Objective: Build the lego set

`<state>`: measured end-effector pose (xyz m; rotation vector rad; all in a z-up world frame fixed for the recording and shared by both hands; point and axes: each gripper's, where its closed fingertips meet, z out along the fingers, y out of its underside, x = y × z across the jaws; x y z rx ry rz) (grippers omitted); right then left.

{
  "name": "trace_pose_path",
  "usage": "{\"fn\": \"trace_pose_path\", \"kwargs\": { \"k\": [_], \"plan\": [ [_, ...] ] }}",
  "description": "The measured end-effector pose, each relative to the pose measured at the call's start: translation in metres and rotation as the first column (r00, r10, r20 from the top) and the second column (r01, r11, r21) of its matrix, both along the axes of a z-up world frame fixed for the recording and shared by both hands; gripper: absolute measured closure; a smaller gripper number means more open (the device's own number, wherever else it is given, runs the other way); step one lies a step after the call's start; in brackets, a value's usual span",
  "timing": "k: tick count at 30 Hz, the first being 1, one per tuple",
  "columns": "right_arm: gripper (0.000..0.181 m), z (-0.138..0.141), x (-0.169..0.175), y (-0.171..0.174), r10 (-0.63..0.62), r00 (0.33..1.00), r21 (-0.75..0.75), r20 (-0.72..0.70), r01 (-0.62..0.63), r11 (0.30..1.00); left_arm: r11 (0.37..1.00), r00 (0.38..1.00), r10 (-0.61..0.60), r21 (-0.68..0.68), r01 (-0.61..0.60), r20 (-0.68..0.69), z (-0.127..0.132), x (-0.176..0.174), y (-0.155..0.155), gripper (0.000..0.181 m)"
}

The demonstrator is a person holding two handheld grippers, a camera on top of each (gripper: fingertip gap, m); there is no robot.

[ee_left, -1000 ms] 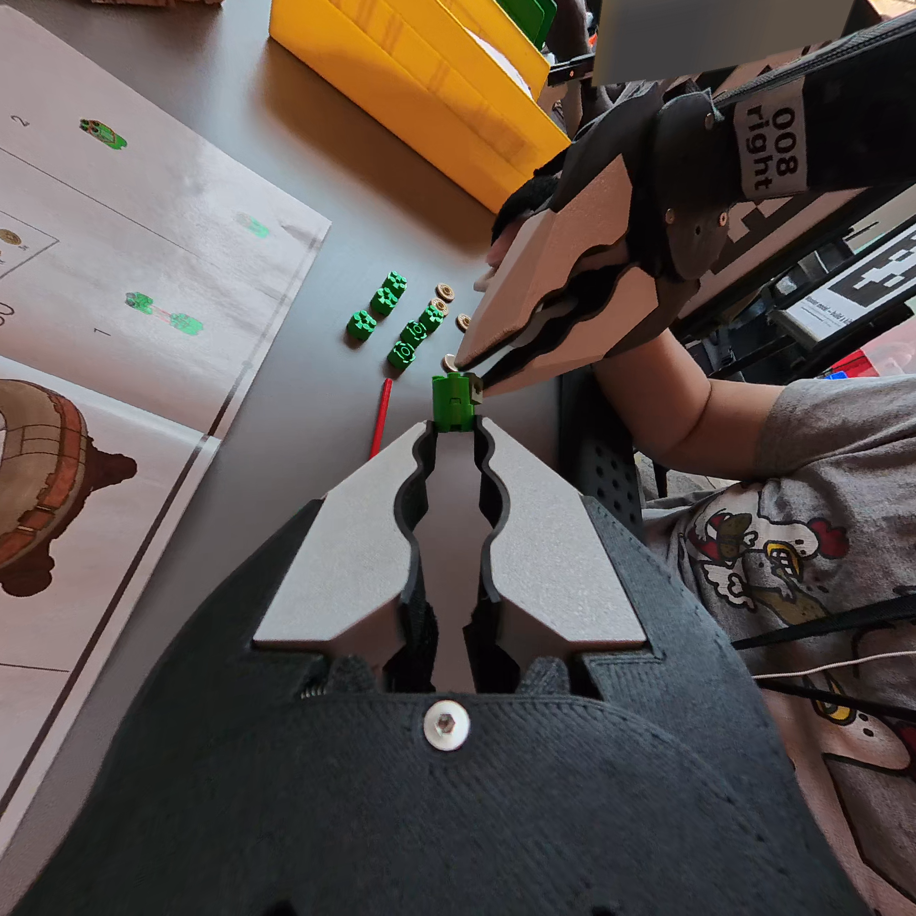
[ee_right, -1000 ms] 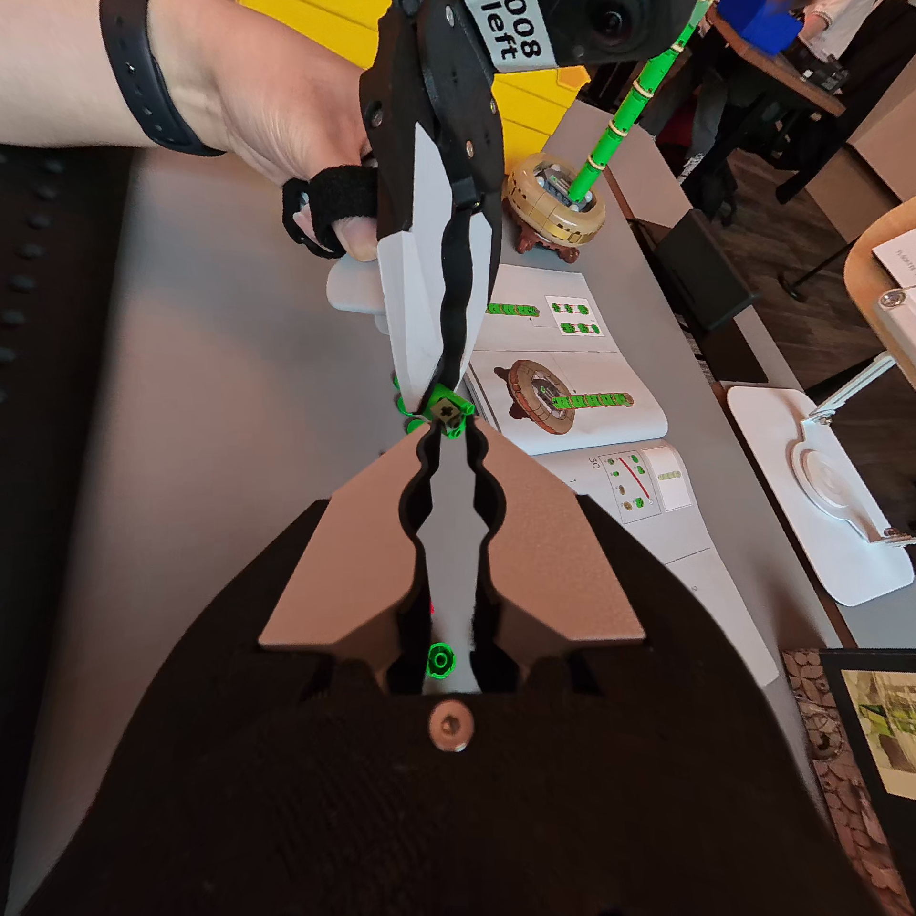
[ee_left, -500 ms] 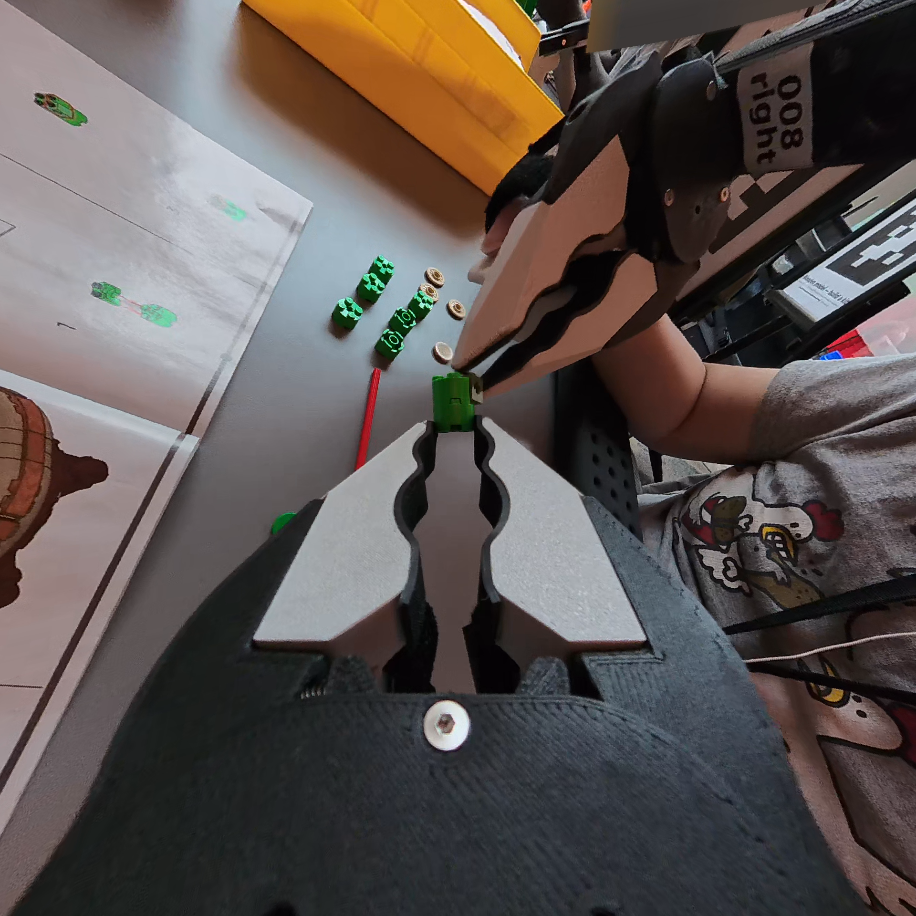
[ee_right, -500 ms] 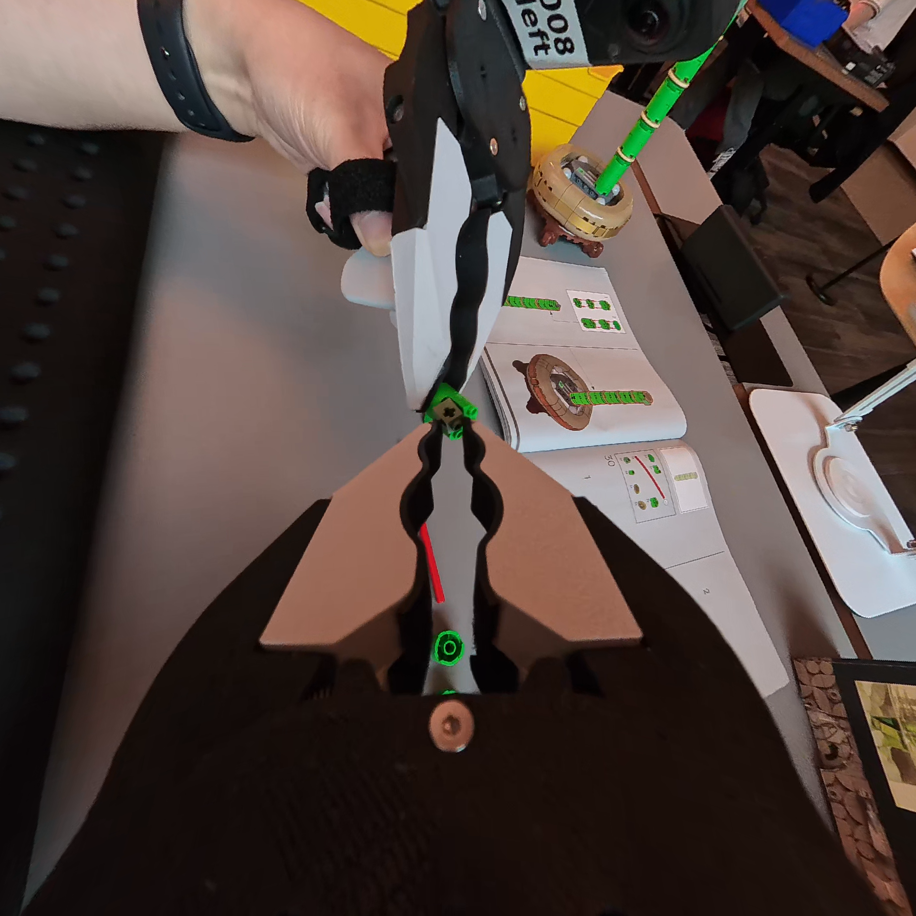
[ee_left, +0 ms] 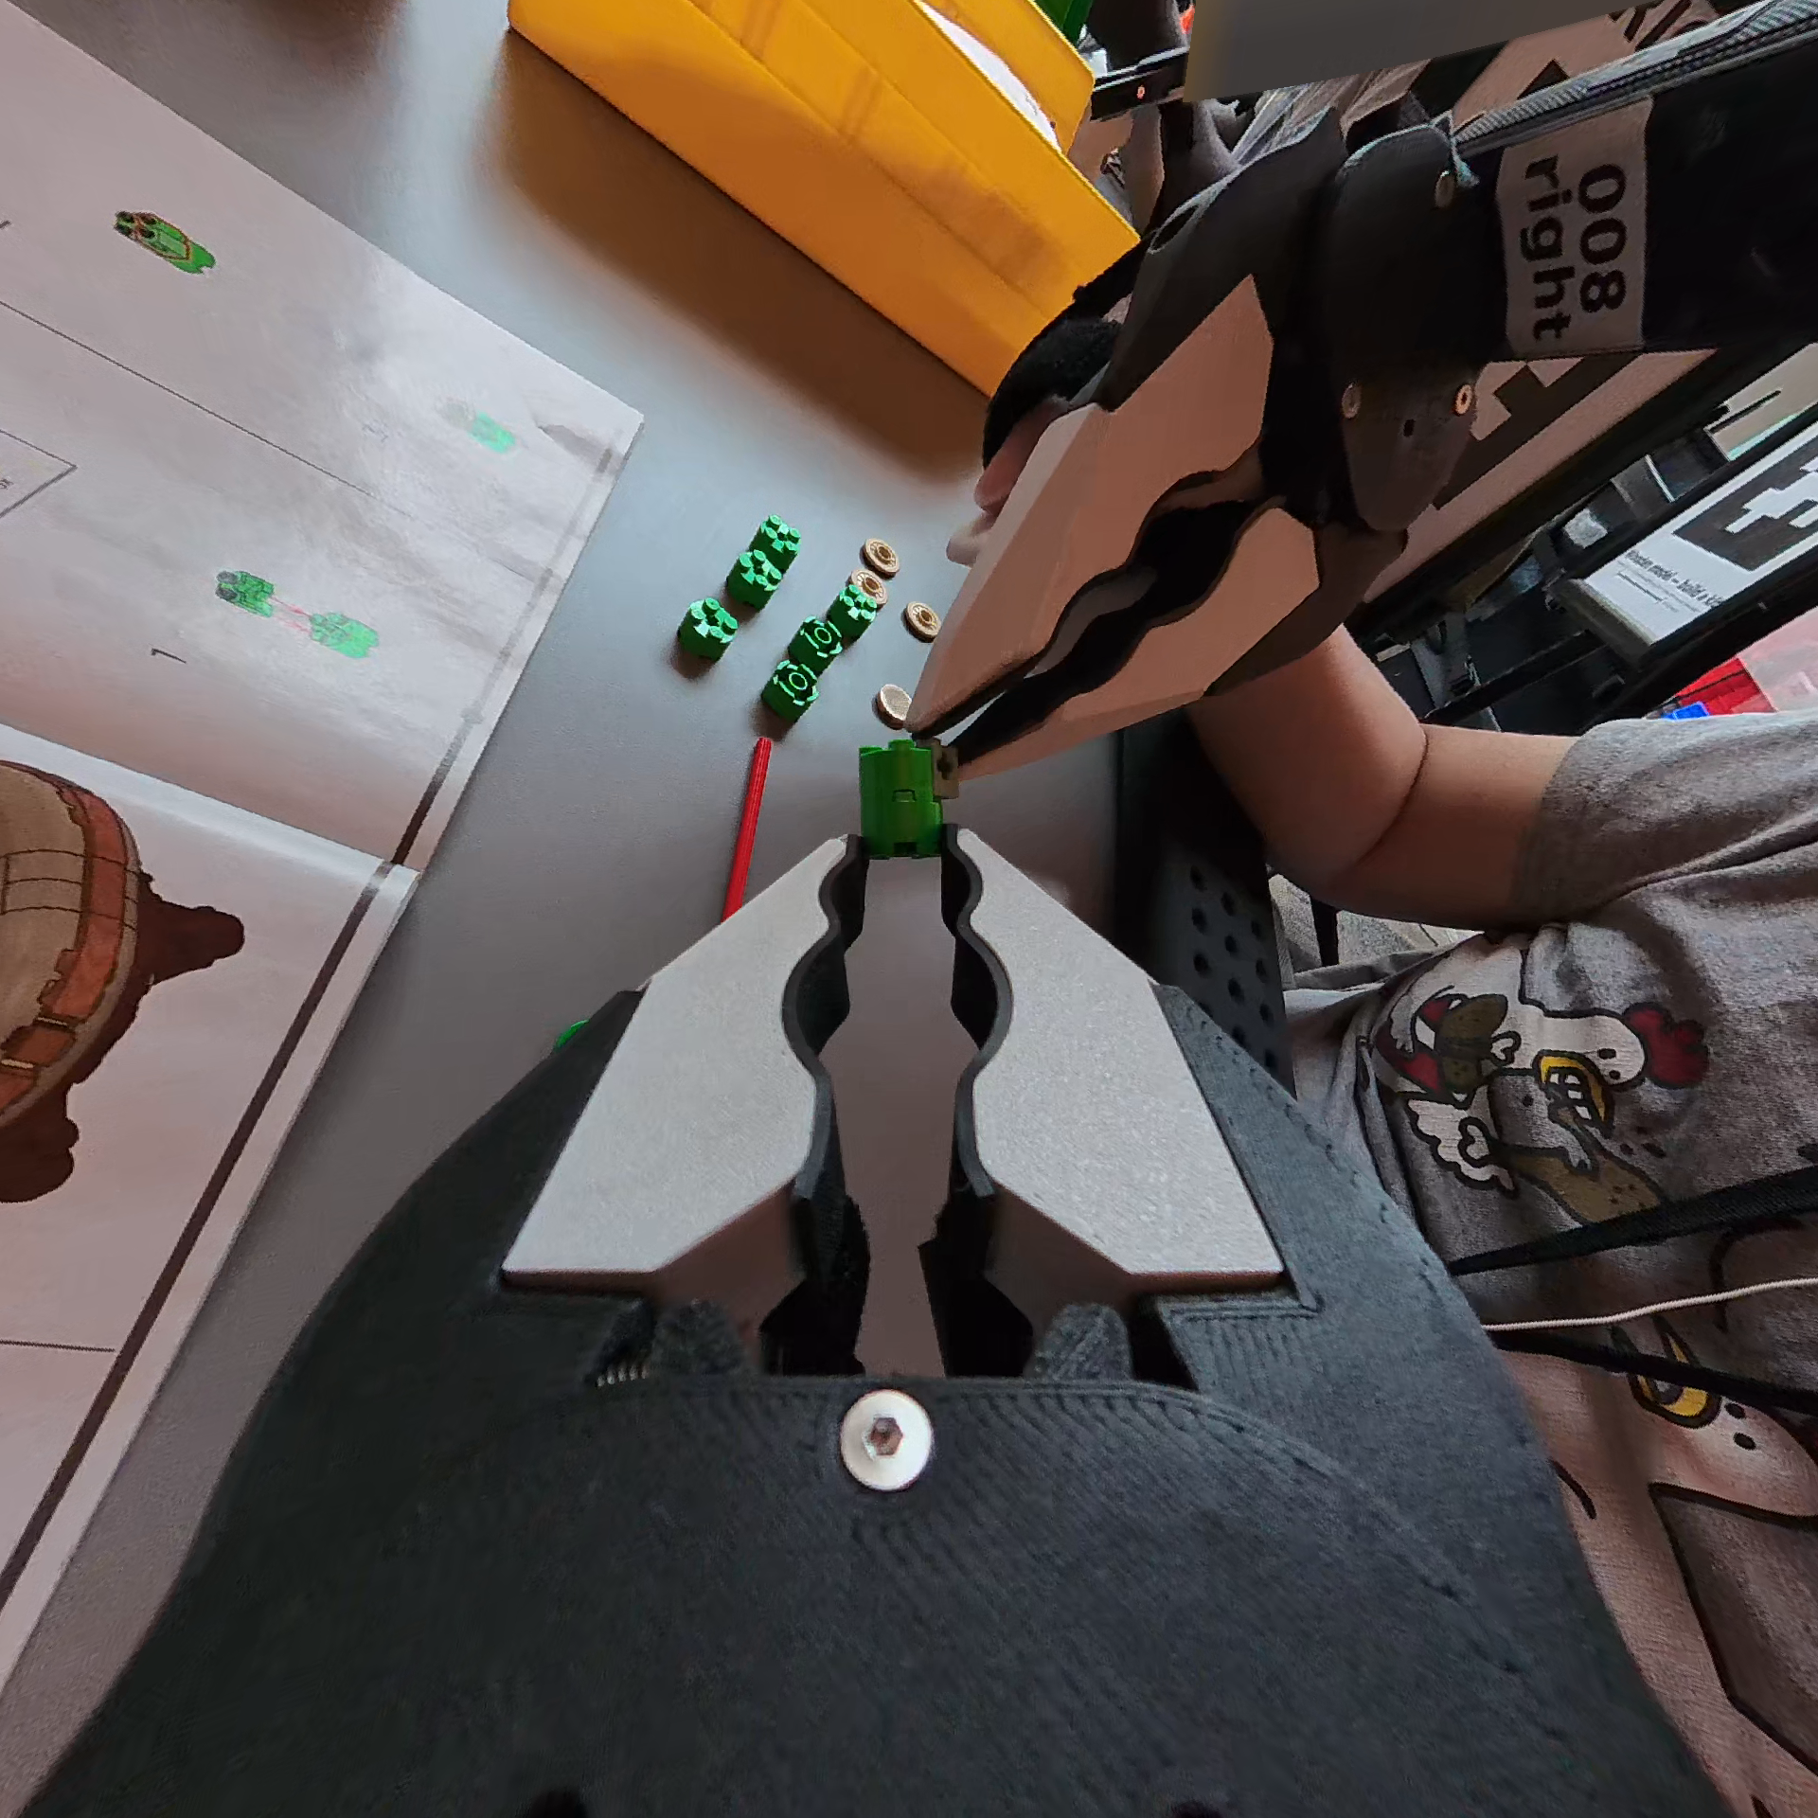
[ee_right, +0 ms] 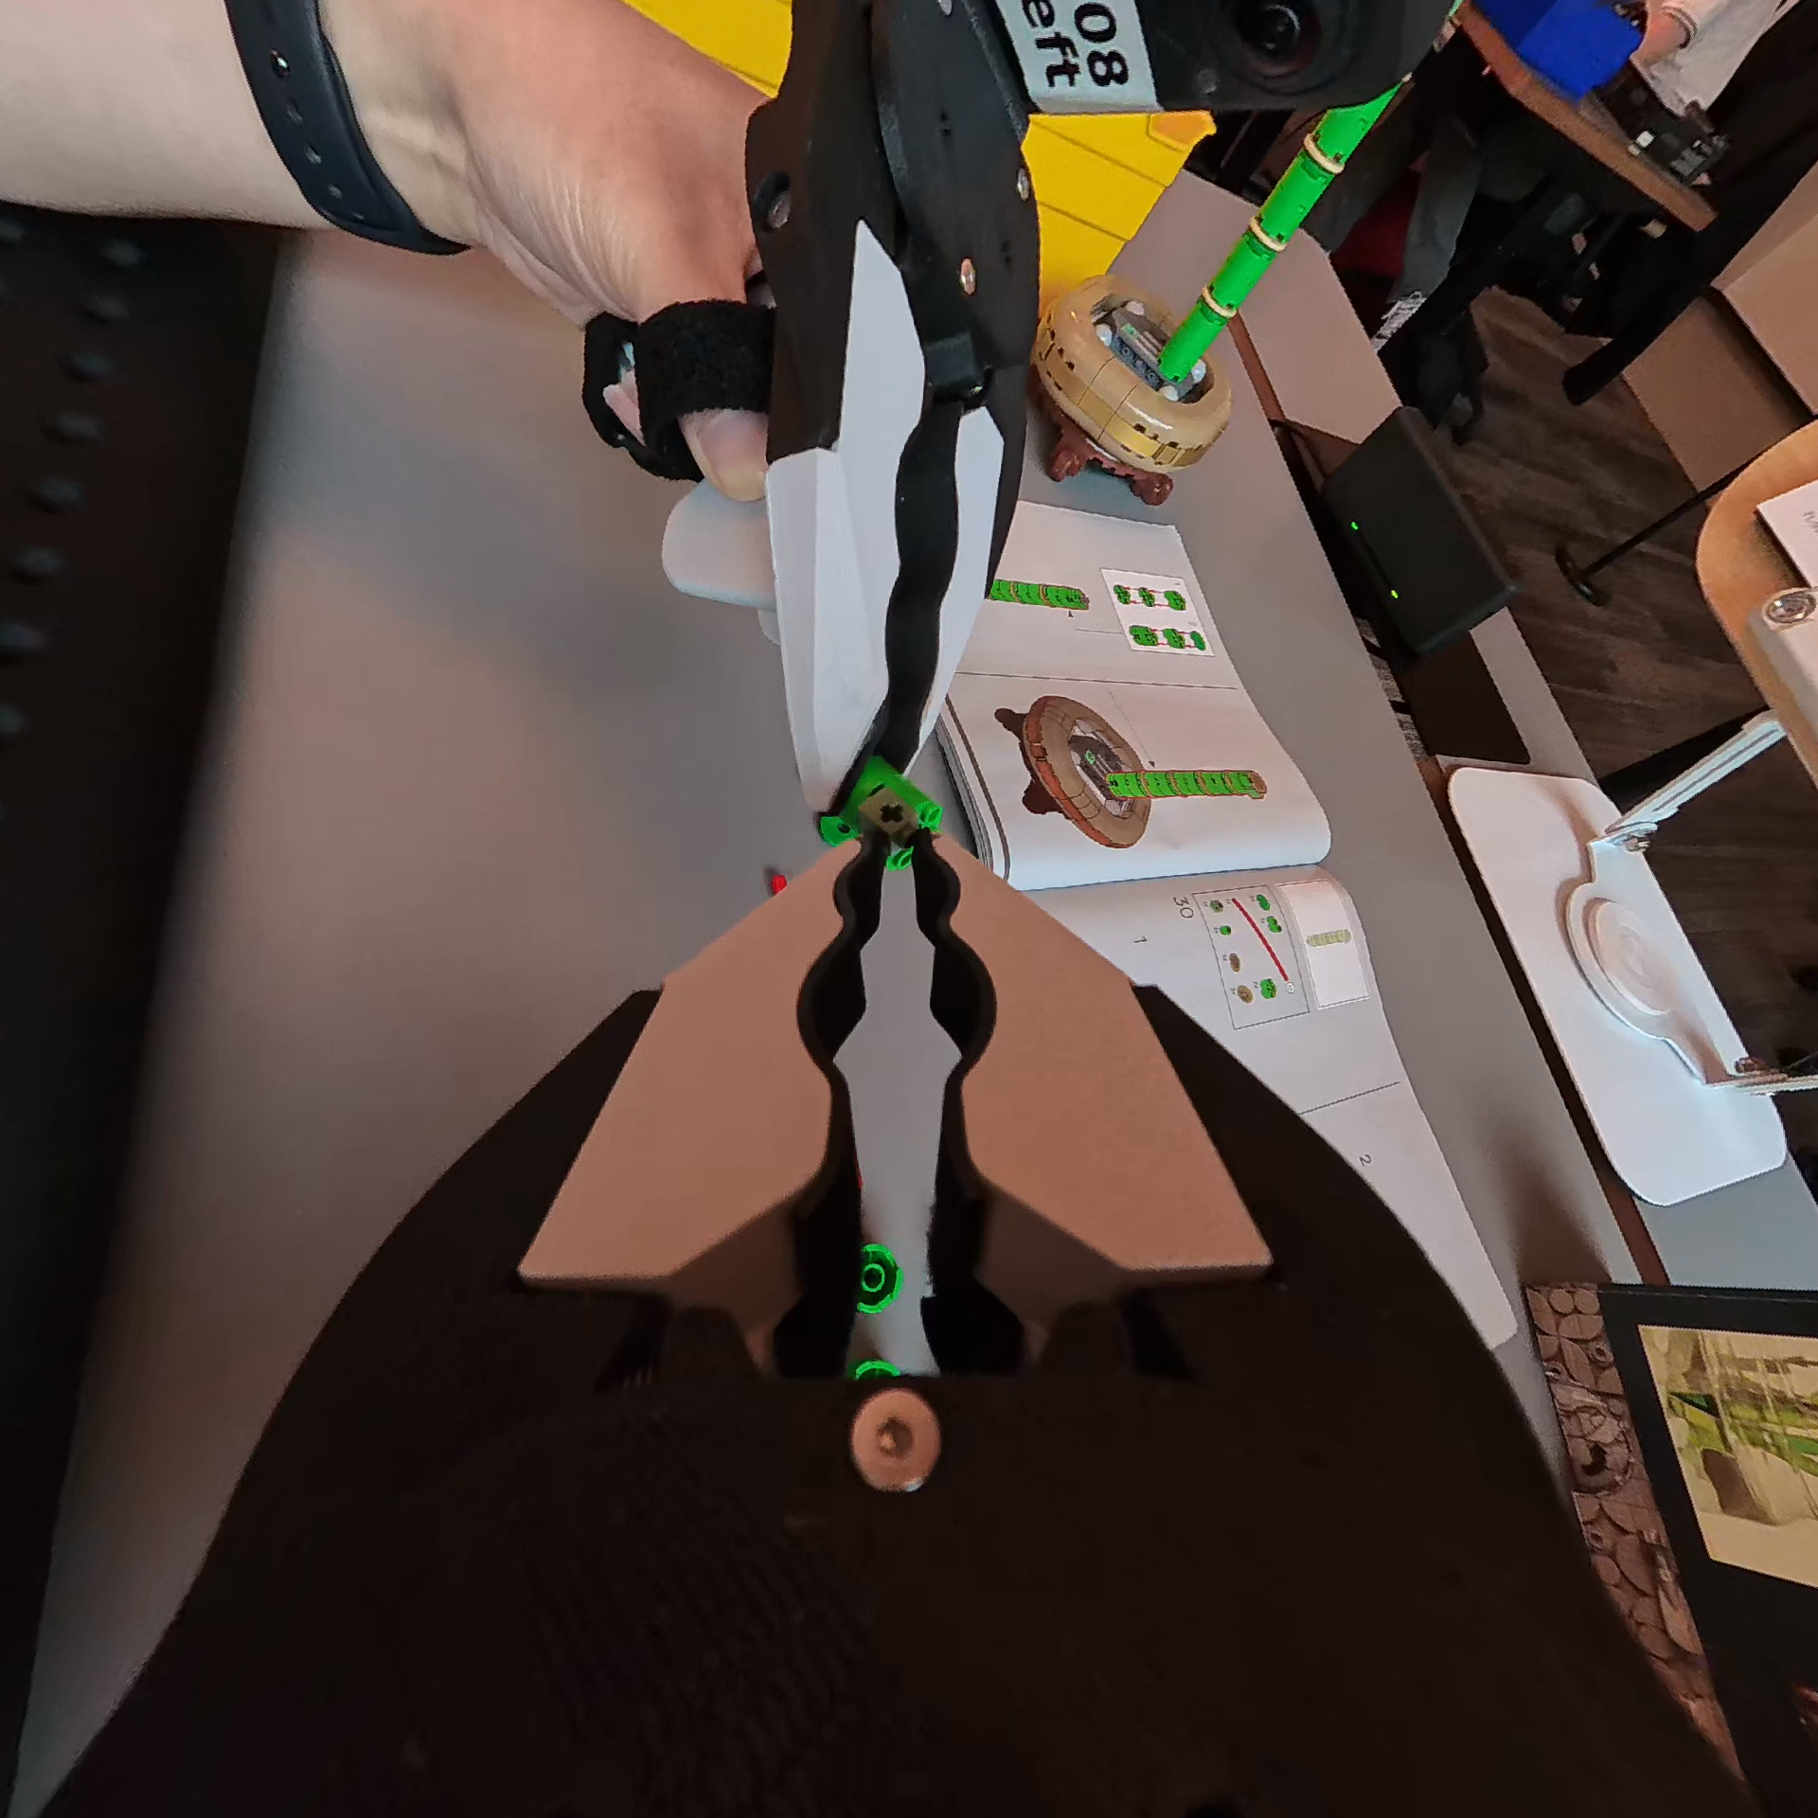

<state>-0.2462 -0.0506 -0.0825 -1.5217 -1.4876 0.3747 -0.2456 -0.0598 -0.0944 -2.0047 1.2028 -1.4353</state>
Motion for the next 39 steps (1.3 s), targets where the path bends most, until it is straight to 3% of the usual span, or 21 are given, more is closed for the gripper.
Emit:
{"fn": "trace_pose_path", "kwargs": {
  "k": [39],
  "plan": [
    [0.178,-0.023,-0.008,0.005,-0.050,0.990,0.020,0.133,0.048,0.999,0.999,0.988,0.040,0.033,-0.035,-0.147,-0.026,-0.005,0.006,0.168]
  ]
}}
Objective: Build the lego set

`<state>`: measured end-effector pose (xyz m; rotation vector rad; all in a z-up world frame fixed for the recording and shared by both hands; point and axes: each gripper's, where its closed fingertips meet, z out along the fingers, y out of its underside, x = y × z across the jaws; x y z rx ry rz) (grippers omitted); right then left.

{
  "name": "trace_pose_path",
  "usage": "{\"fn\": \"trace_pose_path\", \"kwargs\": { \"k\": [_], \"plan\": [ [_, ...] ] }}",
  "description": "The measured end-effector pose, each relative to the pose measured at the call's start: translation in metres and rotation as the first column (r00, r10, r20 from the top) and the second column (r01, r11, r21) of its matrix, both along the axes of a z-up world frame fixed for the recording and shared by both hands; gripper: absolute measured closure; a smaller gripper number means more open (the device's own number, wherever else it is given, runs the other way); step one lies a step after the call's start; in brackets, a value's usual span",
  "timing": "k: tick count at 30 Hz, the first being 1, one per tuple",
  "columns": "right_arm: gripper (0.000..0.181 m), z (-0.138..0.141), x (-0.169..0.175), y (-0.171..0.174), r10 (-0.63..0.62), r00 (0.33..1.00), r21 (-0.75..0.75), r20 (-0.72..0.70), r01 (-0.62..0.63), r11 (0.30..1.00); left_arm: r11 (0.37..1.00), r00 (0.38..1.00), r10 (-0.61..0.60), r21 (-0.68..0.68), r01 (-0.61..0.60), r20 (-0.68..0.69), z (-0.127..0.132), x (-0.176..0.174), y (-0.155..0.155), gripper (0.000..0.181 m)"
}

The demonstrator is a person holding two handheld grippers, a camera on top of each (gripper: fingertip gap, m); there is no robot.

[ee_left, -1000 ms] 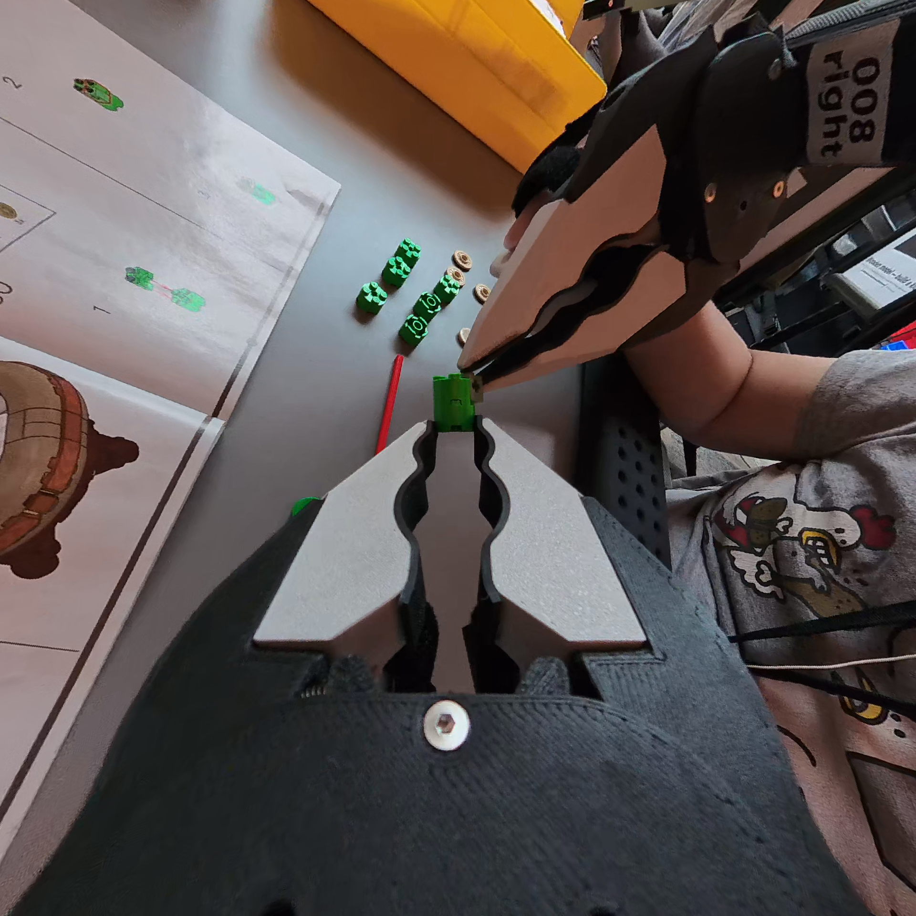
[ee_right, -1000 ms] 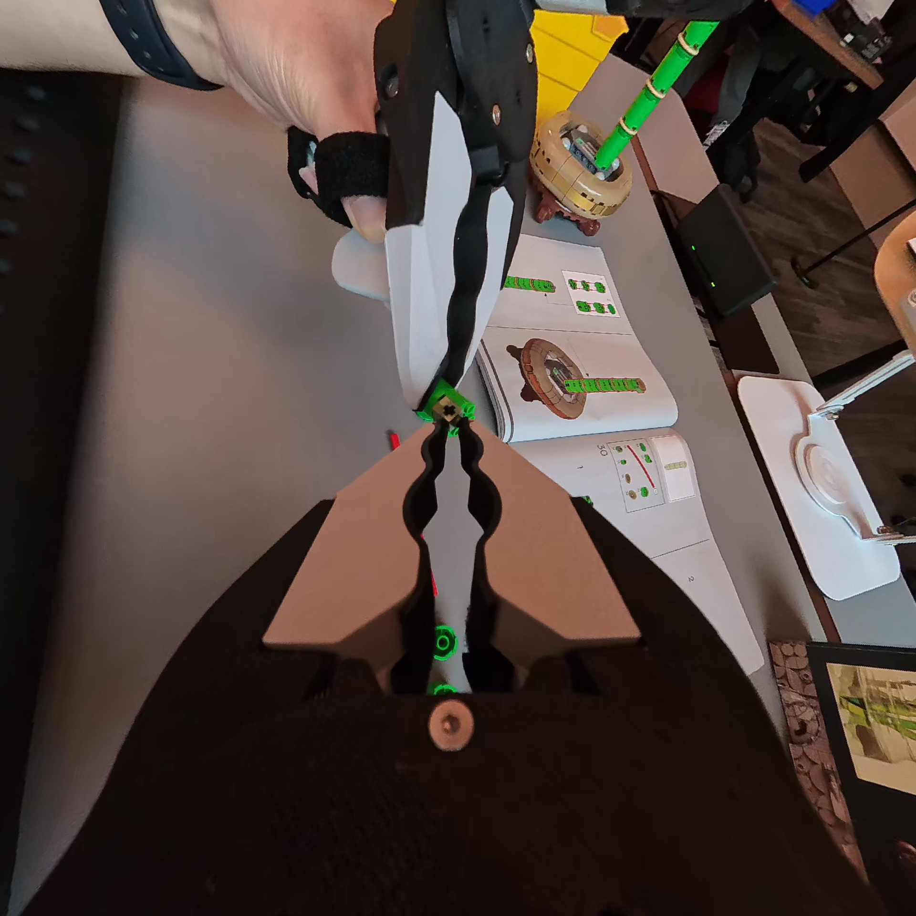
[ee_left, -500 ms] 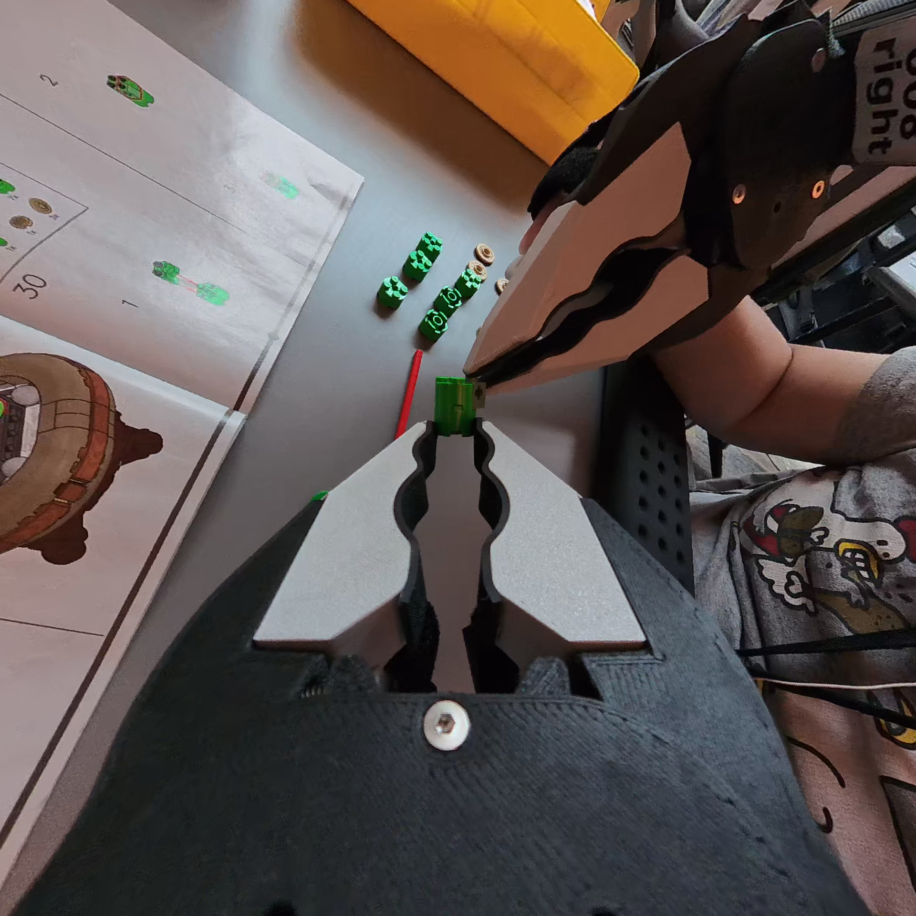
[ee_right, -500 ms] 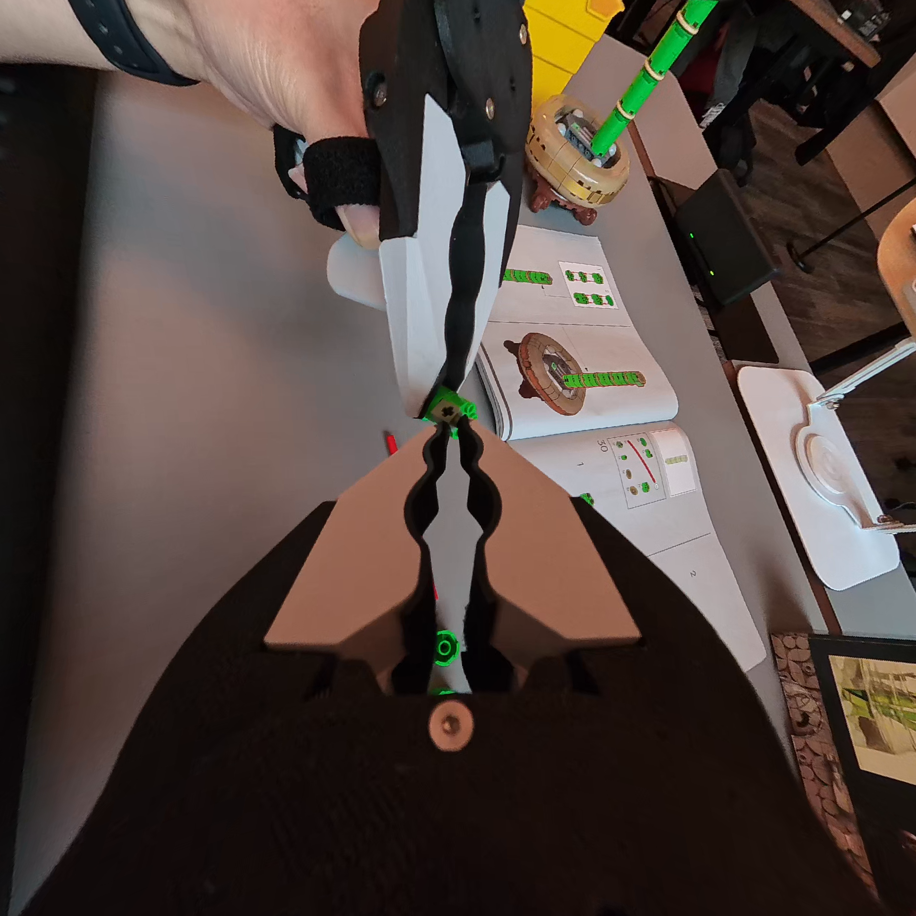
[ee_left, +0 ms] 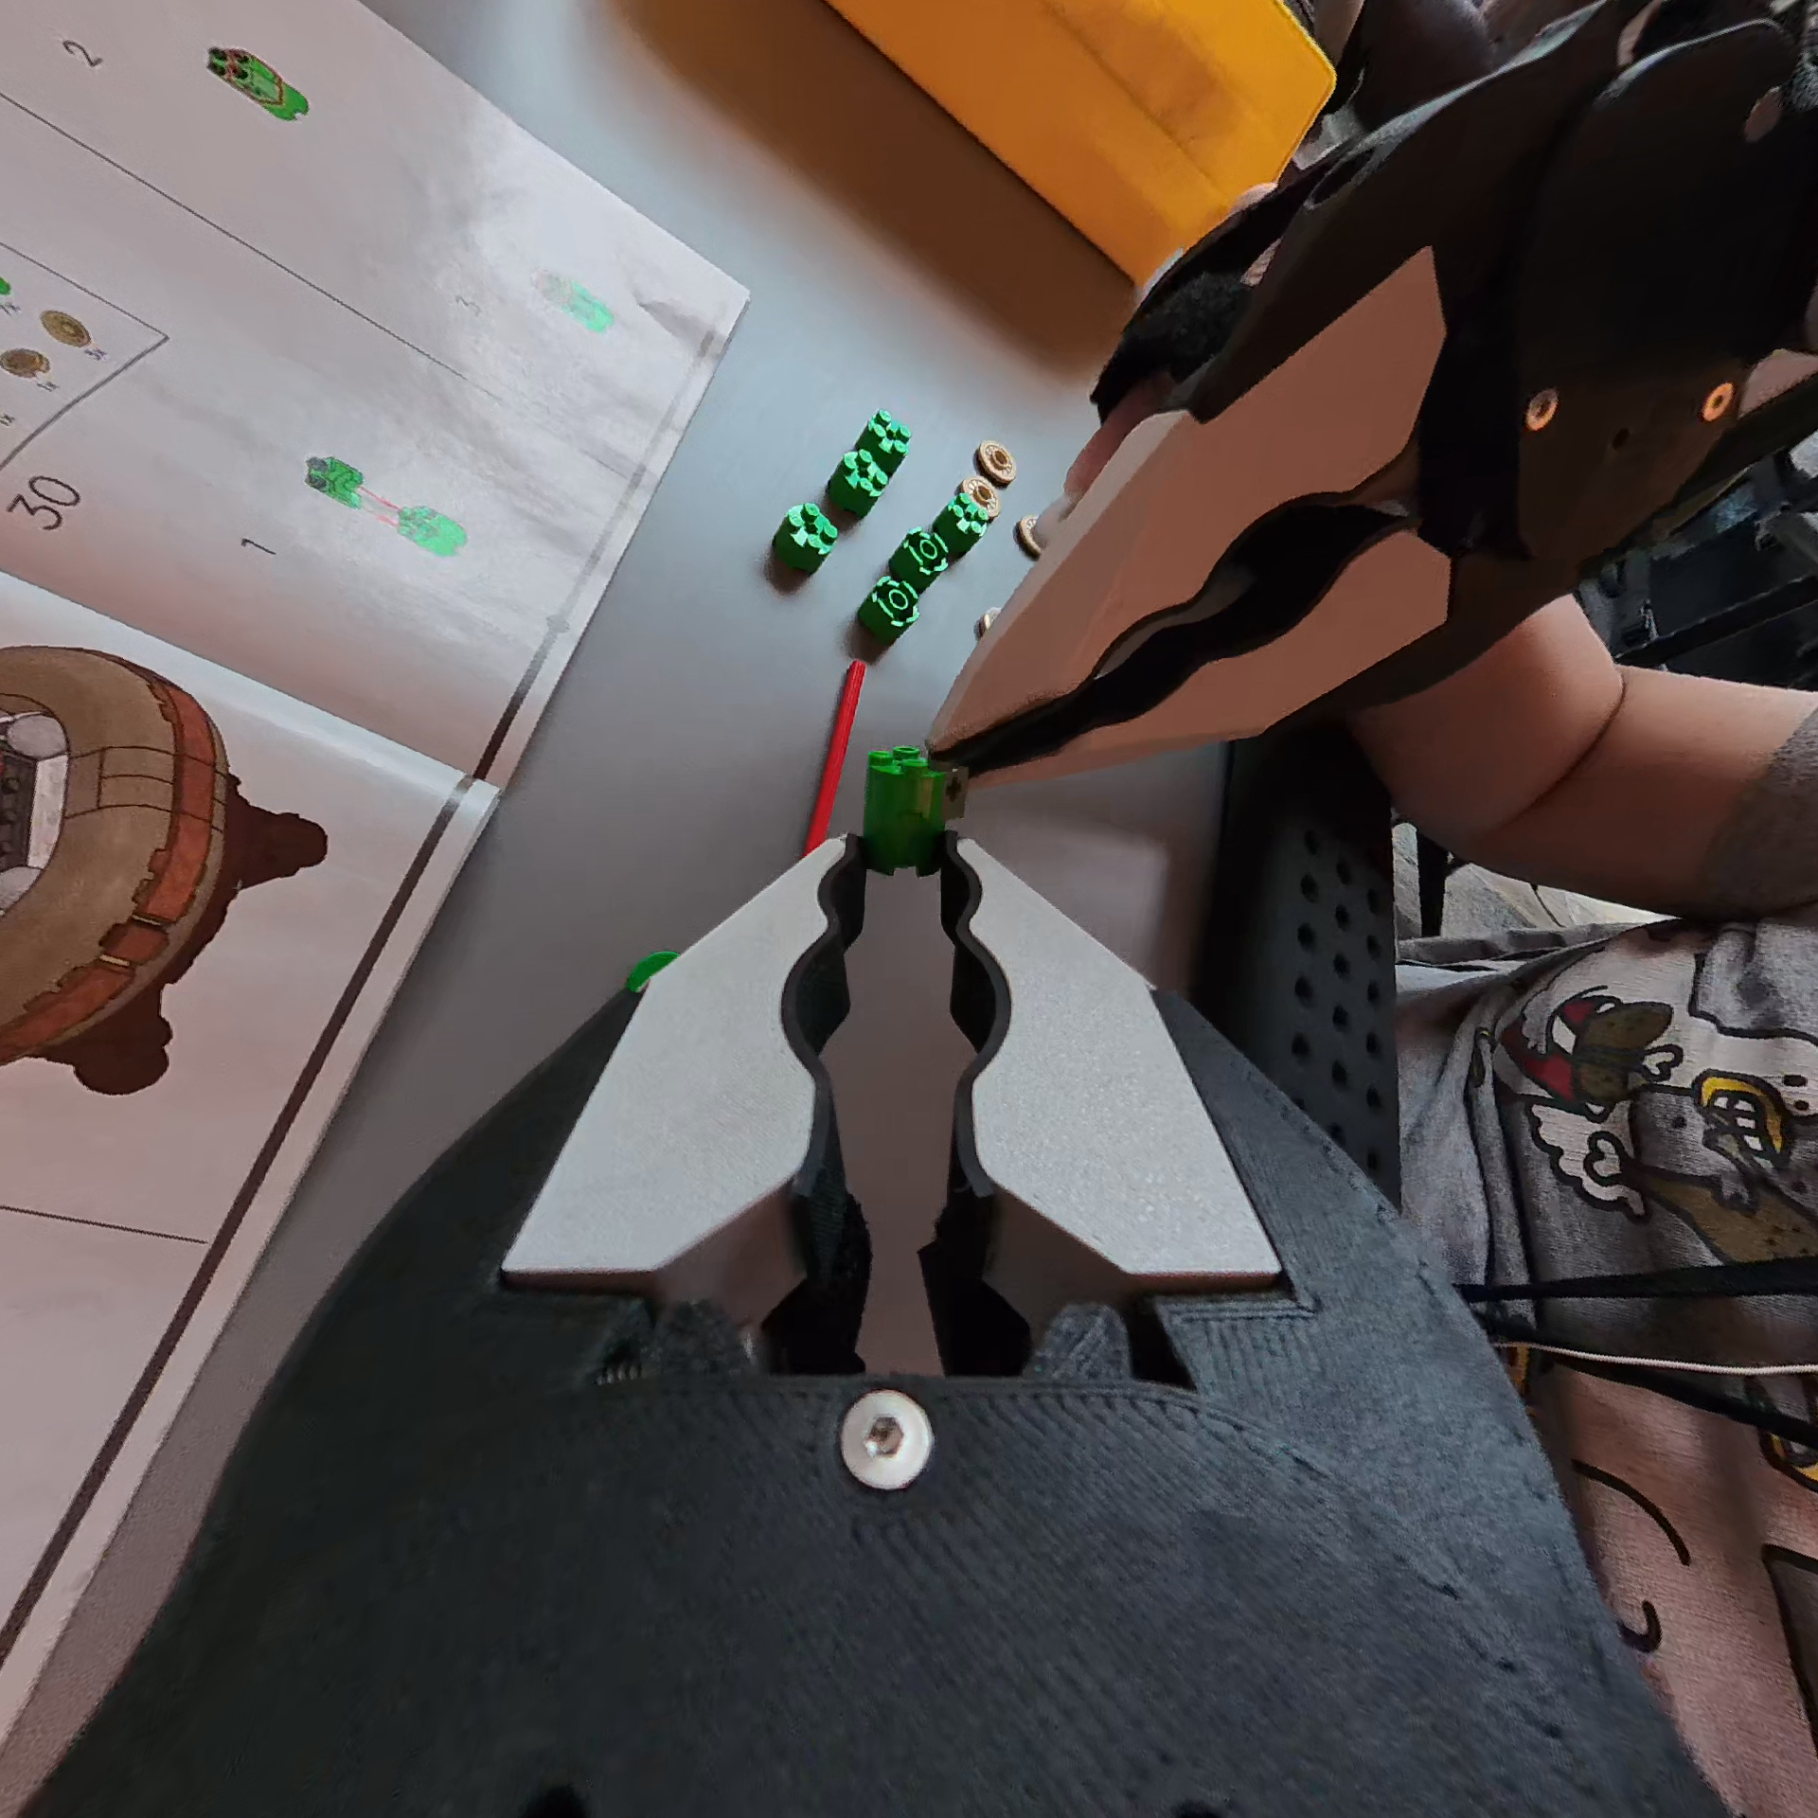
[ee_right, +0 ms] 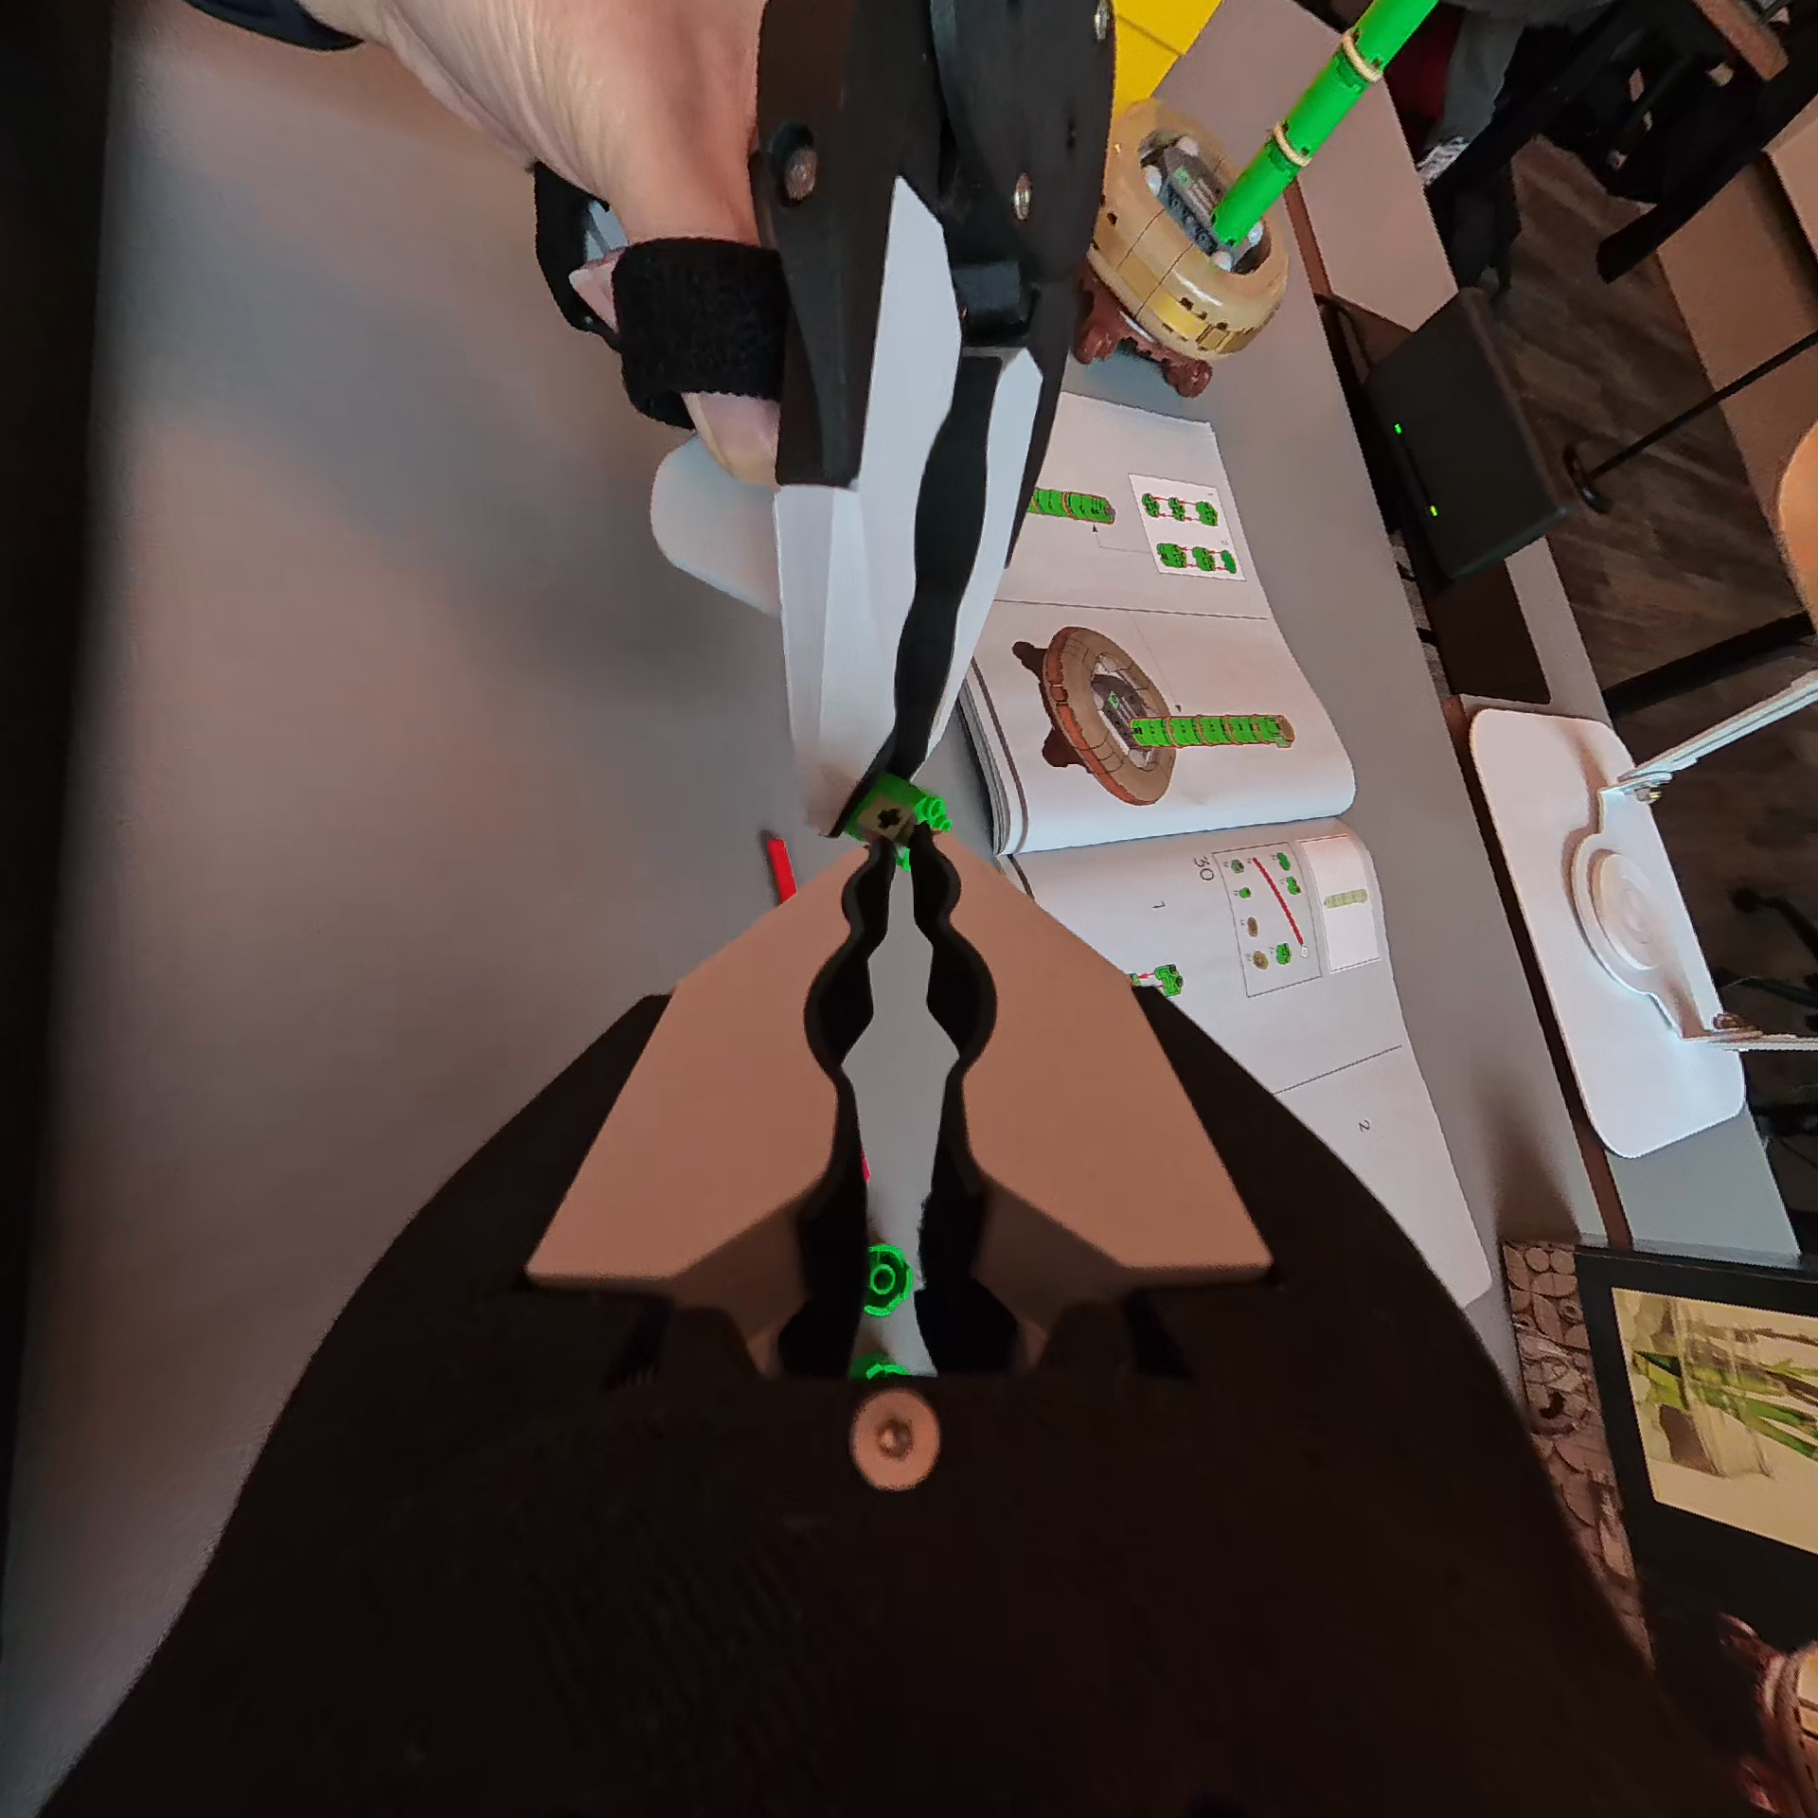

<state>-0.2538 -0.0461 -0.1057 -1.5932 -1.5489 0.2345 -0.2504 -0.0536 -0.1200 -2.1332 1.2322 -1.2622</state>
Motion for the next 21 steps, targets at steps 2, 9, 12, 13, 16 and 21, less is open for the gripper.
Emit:
{"fn": "trace_pose_path", "kwargs": {
  "k": [2,9,12,13,16,21],
  "plan": [
    [0.178,0.001,-0.001,0.000,0.001,1.000,0.005,-0.001,-0.001,1.000,1.000,1.000,-0.001,0.001,0.001,-0.003,-0.001,0.000,0.000,0.168],
    [0.176,0.008,0.002,0.000,0.004,0.999,-0.007,-0.038,-0.005,1.000,0.999,0.997,-0.021,-0.037,0.024,0.074,0.006,0.004,-0.003,0.167],
    [0.162,0.021,0.007,0.003,-0.003,0.997,0.051,-0.073,0.006,0.999,0.996,0.989,-0.025,-0.081,0.037,0.148,0.016,0.006,-0.004,0.167],
    [0.155,0.027,0.008,0.002,0.002,0.995,0.057,-0.100,0.003,0.998,0.993,0.984,-0.042,-0.104,0.060,0.173,0.020,0.007,-0.008,0.167],
    [0.142,0.046,0.008,-0.007,0.069,0.979,0.113,-0.191,-0.047,0.992,0.975,0.955,-0.051,-0.192,0.111,0.293,0.038,0.010,-0.016,0.167],
    [0.130,0.060,-0.001,-0.018,0.130,0.972,0.236,-0.194,-0.082,0.968,0.927,0.879,-0.015,-0.322,0.191,0.476,0.067,0.008,-0.019,0.167]
  ]
}}
